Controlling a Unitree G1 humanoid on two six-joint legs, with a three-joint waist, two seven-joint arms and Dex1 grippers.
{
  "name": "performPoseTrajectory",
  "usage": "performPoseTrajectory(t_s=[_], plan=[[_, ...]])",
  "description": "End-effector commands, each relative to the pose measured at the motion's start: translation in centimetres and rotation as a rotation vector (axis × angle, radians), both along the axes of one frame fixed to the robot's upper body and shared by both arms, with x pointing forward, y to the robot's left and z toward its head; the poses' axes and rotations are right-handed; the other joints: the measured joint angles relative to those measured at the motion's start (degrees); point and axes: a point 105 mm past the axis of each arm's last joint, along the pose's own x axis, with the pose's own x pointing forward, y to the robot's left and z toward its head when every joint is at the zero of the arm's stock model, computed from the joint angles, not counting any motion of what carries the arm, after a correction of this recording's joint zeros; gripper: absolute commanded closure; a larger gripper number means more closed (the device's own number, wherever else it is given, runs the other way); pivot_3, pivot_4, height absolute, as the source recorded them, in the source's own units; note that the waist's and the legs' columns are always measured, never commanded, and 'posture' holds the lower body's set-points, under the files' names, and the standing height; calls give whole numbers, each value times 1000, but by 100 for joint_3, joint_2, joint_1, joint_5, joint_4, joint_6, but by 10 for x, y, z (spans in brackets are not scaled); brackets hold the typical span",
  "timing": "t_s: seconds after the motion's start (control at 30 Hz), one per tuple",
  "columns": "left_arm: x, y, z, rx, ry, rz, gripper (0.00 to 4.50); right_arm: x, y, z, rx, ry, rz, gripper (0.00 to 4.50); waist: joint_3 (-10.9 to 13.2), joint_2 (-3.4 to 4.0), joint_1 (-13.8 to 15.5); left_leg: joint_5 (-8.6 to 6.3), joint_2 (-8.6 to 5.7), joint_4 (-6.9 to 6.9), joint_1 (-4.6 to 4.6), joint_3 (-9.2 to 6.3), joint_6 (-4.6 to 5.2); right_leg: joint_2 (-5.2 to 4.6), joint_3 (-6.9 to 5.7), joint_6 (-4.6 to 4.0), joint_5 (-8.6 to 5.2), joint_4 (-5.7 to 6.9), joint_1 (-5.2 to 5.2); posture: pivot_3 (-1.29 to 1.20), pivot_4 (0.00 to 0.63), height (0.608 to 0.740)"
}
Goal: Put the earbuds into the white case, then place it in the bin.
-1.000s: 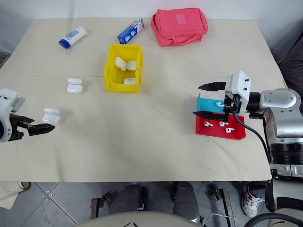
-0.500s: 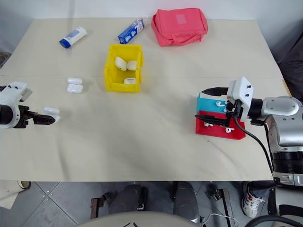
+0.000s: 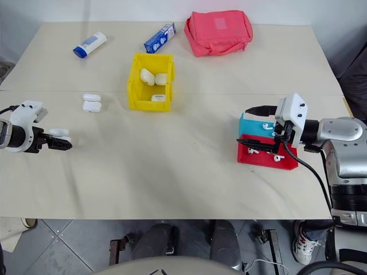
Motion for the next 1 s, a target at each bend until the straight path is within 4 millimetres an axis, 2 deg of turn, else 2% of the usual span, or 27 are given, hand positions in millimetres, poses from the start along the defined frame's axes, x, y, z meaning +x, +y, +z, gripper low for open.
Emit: performPoseTrajectory(t_s=[0.03, 0.23, 0.6, 0.9, 1.0], plan=[[-3, 4, -2, -6, 35, 67, 32, -2, -5, 16, -6, -59, -12, 0, 0, -1, 1, 0, 0, 0, 0, 0, 0, 0, 0, 0, 0, 1, 1, 0, 150, 740], [-10, 2, -7, -65, 104, 187, 32, -1, -6, 16, -8, -59, -18, 0, -1, -2, -8, 3, -2, 0, 1, 4, 4, -1, 3, 2, 0, 4, 1, 0, 150, 740], [6, -3, -6, -67, 16, 178, 32, 2, -5, 19, -11, -63, -19, 0, -2, 0, 24, 8, -5, 1, 15, 0, -3, -7, 3, 2, 0, 9, 12, 0, 150, 740], [4, -9, -12, -112, 38, 211, 32, 1, -6, 19, -17, -60, -23, 0, -5, 7, 20, 10, -5, 1, 26, 2, -7, -8, 5, 2, 0, 16, 18, 0, 150, 740], [-2, -7, -15, -94, 68, 218, 575, 2, -7, 19, -18, -61, -27, 0, -5, 7, 13, 10, -6, 1, 26, 3, -7, -8, 6, 2, 0, 16, 18, 0, 150, 740]])
